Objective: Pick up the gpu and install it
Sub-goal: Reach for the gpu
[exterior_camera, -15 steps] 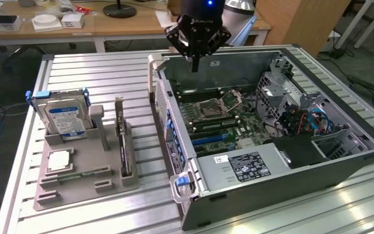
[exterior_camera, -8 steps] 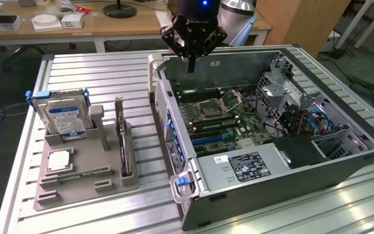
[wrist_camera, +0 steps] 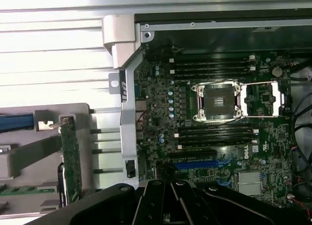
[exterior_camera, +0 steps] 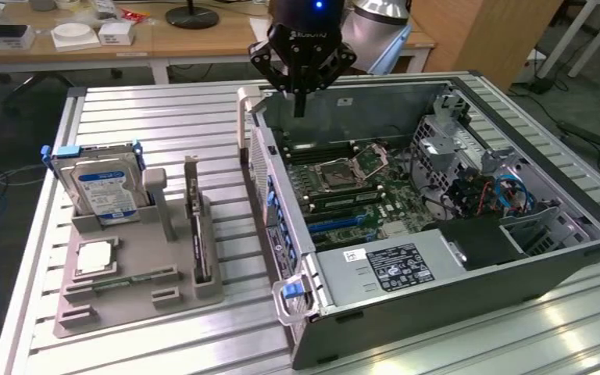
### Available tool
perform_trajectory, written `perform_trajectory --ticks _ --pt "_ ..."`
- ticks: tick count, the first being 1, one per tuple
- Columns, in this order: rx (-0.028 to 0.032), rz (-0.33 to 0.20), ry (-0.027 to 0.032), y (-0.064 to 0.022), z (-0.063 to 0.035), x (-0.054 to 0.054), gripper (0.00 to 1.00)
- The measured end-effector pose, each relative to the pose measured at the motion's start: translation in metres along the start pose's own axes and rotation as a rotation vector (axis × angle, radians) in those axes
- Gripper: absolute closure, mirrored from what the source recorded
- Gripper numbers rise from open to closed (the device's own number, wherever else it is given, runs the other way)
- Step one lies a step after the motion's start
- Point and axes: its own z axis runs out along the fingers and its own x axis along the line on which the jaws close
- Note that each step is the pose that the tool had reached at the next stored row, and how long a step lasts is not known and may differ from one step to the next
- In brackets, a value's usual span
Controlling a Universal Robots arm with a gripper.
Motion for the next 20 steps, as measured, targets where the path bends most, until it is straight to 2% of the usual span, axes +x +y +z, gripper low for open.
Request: perform_trajectory --ticks 15,20 --pt "0.0000 0.000 0.0000 -0.0011 0.0004 0.014 0.90" --pt "0.0001 0.000 0.0000 -0.0018 0.0003 0.023 0.90"
